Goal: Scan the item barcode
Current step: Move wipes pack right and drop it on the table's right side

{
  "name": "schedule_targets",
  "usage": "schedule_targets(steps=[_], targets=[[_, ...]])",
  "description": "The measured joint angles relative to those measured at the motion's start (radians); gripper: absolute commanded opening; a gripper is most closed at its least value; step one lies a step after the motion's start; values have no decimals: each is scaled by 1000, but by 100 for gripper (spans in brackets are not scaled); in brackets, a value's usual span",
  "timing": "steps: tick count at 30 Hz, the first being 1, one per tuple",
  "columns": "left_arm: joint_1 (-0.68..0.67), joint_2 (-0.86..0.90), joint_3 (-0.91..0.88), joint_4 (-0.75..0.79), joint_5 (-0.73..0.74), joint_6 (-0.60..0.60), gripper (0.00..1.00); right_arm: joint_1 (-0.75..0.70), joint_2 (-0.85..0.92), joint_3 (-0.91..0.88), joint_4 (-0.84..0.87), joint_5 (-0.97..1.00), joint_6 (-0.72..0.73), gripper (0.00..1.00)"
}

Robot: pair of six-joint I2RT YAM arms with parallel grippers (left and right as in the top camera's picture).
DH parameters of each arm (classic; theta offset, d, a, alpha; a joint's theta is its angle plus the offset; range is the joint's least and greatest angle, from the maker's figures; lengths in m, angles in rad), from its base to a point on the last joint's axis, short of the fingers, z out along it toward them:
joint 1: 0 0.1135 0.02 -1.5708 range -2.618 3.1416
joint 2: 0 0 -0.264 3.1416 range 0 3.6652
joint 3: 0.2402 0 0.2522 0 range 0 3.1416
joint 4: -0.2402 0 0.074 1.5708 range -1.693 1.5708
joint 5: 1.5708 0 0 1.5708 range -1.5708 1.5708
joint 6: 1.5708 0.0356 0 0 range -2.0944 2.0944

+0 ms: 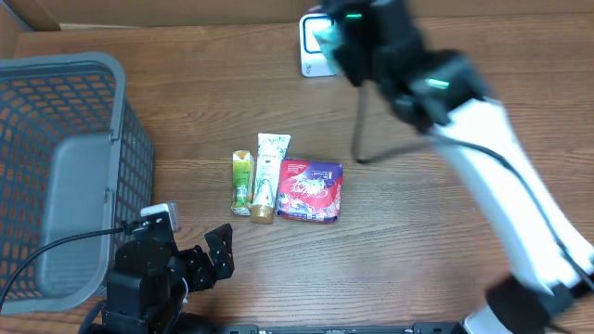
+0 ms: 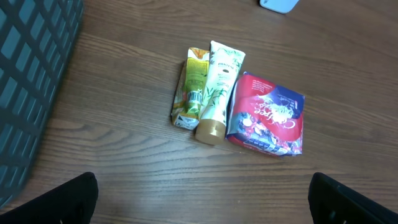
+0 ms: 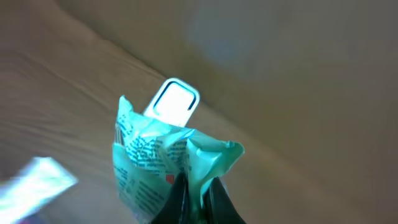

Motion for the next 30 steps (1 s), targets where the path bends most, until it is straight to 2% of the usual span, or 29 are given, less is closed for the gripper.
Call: schedule_targets(steps=[5,8,10,13,23,25,27,28,29,30], targets=[[0,0,0,0,0,0,100,-152,-139,3,-232,-82,303,4],[0,0,0,0,0,0,100,-315,-154,3,-342,-107,496,4],[0,0,0,0,0,0,100,-421,-151,-30,-340,-119,599,4],[0,0,0,0,0,0,100,-554,-151,-146,-281,-124,702,4],[0,0,-1,0,0,0,100,-837,-122,-763,170,-192,931,4],[0,0,-1,0,0,0,100,-874,-122,-835,245,-194,954,15],[0,0,-1,0,0,0,100,-908,-122,-895,312,-196,969,45],[0,0,-1,0,0,0,99,-924,-122,-923,345,-195,978,70],[0,0,-1,0,0,0,99,-933,-122,-941,368,-194,979,85],[0,0,-1,0,0,0,99,-937,-122,-956,390,-194,977,93]])
